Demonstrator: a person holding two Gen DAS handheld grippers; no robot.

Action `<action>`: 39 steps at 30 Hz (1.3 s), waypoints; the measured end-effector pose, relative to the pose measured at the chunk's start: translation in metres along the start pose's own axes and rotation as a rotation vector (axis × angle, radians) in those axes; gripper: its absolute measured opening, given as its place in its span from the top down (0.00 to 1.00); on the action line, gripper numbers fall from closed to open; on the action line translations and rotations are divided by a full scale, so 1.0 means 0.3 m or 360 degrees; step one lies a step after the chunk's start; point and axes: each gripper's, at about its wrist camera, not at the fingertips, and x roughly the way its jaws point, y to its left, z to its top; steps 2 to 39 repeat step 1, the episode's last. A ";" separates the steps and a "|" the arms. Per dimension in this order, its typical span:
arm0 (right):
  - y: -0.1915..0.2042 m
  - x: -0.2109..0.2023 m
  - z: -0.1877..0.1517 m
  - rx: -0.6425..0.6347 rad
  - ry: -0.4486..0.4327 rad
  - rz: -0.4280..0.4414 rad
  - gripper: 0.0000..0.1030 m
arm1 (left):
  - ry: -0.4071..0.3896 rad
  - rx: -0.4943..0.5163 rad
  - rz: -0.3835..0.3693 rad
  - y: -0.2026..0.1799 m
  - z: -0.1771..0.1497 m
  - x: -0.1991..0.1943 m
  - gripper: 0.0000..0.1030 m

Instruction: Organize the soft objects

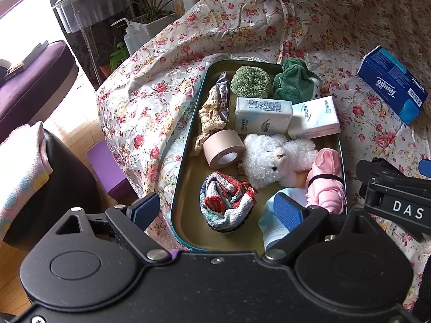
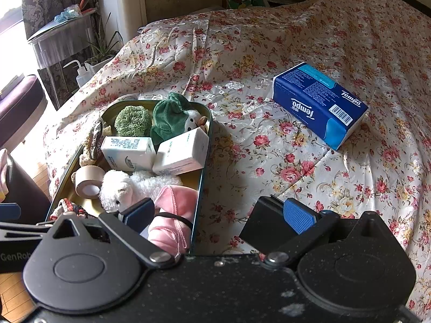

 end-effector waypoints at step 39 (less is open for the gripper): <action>0.000 0.000 -0.001 0.0002 0.0001 0.0000 0.00 | 0.0001 -0.0001 0.0000 0.000 -0.001 0.000 0.14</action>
